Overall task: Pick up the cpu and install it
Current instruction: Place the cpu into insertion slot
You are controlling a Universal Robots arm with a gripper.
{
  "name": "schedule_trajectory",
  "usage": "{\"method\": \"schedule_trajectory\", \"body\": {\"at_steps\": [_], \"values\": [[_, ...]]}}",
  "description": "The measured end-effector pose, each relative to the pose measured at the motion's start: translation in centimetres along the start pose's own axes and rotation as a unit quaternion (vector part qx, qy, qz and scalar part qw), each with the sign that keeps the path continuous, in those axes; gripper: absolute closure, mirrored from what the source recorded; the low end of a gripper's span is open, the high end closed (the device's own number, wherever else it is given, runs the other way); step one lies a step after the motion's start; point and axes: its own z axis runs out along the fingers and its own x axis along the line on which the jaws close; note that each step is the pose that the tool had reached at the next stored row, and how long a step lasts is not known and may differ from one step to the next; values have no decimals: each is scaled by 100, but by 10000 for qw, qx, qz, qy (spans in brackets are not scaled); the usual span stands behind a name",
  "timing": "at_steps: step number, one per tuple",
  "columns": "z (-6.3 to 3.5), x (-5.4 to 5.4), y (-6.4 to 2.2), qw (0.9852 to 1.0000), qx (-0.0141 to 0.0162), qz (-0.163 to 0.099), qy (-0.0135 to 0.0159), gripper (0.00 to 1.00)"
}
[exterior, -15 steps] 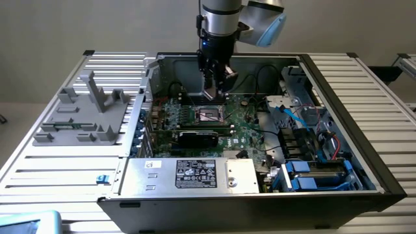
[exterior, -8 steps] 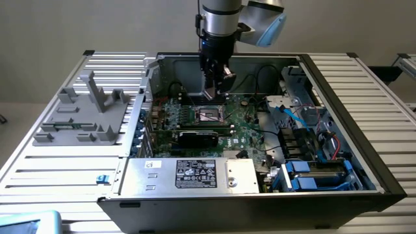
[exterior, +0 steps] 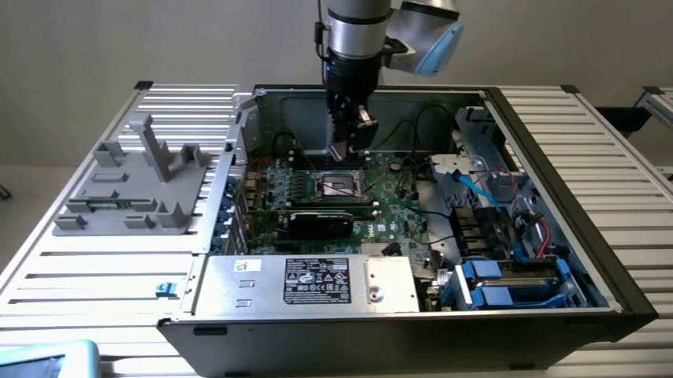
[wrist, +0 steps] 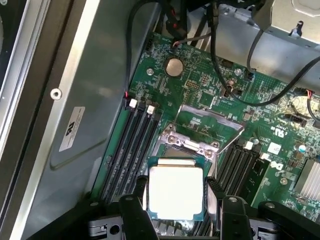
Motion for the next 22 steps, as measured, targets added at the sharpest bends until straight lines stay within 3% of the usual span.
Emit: {"method": "schedule_trajectory", "body": {"at_steps": [6,12,17,22], "values": [[3,0,0,9993,-7,374,3,45],[6,0,1,9970,-14,768,7,45],[8,0,0,9935,-21,1141,11,45],[10,0,0,9885,-28,1513,16,45]]}}
